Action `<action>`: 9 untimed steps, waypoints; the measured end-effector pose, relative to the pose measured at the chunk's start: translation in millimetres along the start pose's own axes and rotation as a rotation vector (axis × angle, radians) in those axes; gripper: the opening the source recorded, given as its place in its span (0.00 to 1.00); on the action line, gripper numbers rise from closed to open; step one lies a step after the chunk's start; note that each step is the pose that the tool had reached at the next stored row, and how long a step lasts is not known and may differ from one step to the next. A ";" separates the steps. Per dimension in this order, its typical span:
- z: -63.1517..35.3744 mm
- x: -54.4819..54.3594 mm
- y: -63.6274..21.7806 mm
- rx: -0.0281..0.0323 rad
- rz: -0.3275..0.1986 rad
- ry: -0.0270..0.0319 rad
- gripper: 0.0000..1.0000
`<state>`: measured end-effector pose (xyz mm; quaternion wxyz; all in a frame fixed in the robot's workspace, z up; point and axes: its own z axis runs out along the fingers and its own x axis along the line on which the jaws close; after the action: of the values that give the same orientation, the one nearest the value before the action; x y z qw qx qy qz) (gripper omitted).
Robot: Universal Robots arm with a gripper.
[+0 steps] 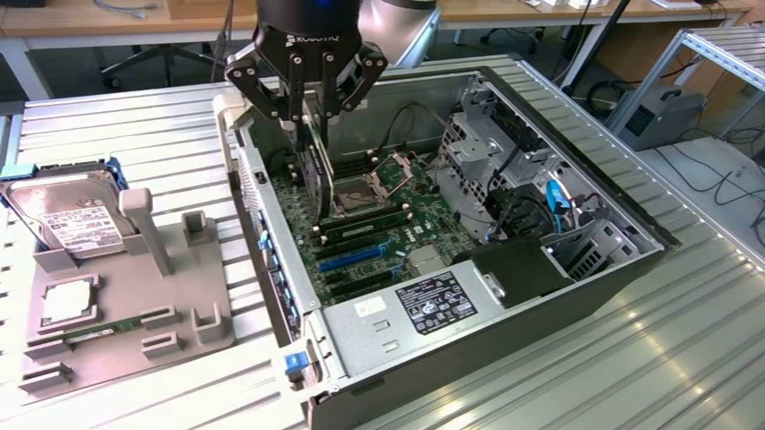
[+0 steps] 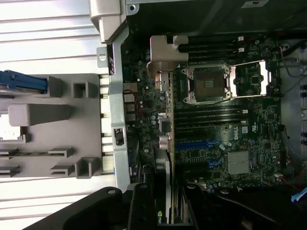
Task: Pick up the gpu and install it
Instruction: 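Pick up the gpu and move the gpu toward the slot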
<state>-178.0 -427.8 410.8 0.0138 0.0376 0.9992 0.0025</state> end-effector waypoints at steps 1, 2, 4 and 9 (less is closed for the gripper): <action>0.3 -0.9 -0.1 0.0000 0.000 0.0000 0.27; 0.5 -1.5 -0.1 0.0001 0.000 0.0000 0.27; 0.9 -3.0 -0.2 0.0003 0.000 0.0000 0.27; 2.1 -6.7 -0.3 0.0011 0.000 0.0000 0.27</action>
<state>-171.3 -428.6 408.8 0.0138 0.0376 0.9992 0.0020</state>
